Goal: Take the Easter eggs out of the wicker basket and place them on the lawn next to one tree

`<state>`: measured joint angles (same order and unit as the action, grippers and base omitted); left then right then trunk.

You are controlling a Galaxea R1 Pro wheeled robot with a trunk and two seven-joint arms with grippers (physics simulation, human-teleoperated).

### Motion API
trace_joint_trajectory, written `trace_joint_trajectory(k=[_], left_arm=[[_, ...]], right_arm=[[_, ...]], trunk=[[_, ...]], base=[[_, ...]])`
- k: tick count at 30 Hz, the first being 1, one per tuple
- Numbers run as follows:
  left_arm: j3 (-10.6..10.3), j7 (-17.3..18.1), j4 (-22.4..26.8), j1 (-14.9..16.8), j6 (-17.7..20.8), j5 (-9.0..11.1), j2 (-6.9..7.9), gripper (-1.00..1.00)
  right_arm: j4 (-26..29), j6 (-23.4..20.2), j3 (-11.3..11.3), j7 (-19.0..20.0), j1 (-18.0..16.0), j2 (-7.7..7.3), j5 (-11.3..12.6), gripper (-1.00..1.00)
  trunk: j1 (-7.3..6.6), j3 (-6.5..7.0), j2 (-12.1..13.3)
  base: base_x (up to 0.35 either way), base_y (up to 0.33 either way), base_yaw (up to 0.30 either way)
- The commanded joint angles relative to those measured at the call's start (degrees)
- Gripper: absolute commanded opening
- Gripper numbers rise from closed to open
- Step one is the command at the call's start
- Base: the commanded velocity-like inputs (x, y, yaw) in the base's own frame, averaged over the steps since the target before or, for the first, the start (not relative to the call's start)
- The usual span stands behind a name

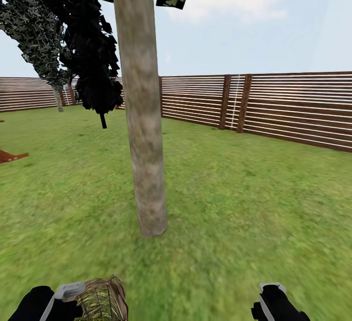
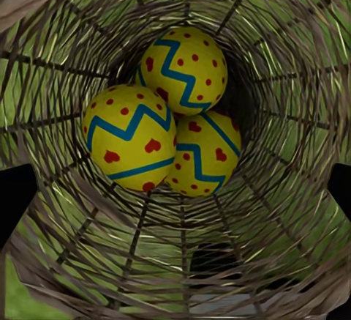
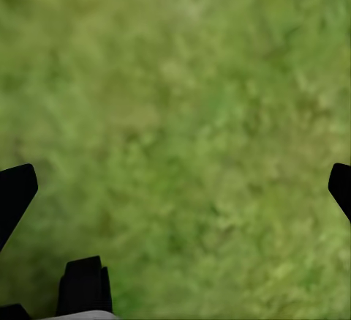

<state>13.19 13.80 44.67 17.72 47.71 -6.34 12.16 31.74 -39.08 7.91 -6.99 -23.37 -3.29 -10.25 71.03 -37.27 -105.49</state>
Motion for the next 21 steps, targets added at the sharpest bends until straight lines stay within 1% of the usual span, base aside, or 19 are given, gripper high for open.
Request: trace_joint_trajectory(k=[1,21], left_arm=[[0.16,0.53,0.06,0.04,0.17,-0.6,-0.03,1.0],[0.08,0.53,0.06,0.04,0.1,-0.6,-0.12,1.0]], right_arm=[[0.08,-0.29,0.18,0.22,-0.04,0.04,-0.56,1.0],[0.08,-0.29,0.09,0.22,-0.03,0.12,-0.56,1.0]], trunk=[[0.22,-0.24,-0.44],[4.61,-3.83,-8.47]], base=[[0.0,0.0,0.0],[0.0,0.0,0.0]])
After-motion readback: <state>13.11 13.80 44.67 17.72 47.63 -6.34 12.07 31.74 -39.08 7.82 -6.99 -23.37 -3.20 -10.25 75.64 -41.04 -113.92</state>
